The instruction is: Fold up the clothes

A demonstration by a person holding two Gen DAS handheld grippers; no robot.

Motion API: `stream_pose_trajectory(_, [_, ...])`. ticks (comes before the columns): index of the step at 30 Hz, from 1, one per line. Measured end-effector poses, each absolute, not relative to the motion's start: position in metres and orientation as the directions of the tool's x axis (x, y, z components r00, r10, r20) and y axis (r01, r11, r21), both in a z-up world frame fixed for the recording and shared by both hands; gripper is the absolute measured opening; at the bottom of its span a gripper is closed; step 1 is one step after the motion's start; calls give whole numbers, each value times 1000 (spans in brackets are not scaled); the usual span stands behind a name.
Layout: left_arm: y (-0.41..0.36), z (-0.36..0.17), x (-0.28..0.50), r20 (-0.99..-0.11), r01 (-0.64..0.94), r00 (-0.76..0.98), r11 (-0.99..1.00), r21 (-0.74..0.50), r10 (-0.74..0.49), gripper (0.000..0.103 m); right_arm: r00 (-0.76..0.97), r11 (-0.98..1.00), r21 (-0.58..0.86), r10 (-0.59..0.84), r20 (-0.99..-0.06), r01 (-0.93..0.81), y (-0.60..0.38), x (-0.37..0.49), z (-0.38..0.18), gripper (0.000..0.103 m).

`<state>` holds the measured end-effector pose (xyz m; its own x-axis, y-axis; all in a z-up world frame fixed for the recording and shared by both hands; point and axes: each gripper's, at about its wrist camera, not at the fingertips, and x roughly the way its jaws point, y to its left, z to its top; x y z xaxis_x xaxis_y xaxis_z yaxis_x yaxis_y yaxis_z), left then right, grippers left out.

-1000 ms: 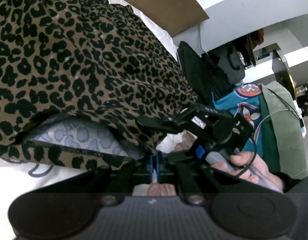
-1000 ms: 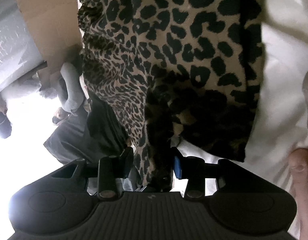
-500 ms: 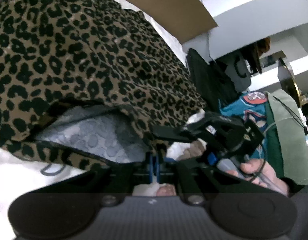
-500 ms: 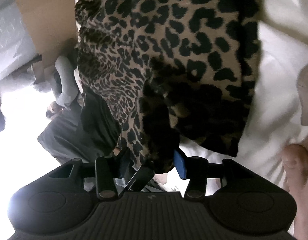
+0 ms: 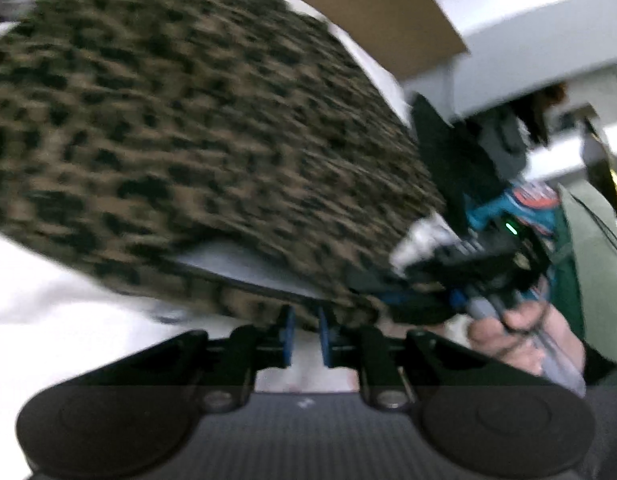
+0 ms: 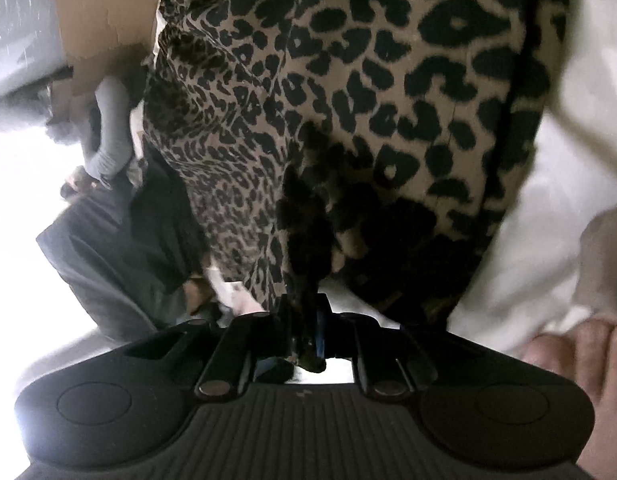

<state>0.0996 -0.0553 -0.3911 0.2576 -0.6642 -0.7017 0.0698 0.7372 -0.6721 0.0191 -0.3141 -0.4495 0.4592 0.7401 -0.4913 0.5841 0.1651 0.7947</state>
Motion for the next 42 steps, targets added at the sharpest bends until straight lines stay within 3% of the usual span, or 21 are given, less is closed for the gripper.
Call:
stream_pose_trajectory(9, [10,-381,124,-803,-61,386,855,-515,-455,15,423,235,789,739,-524,568,-316,23,-446,9])
stream_pose_trajectory(20, [78,-373,152,-873,-194,459,941,-279,-164,38,414,249,787,739,-531,565,-316,24,-445,8])
stream_pose_trajectory(23, [93,-374,155,-878,-219,460,942,-253,-129,52,413,246,786,740,-530,568,-315,23,-445,8])
stream_pose_trajectory(25, [95,-377,156,-883,-231,455,943,-239,-112,56,414,242,785,741,-529,570,-315,23,-446,8])
stream_pose_trajectory(34, [100,-392,155,-888,-251,447,937,-243,-111,64,402,256,774,736,-544,579,-315,18,-449,8])
stream_pose_trajectory(42, [101,-405,157,-888,-258,453,942,-214,-78,64,377,295,759,729,-572,581,-312,17,-452,8])
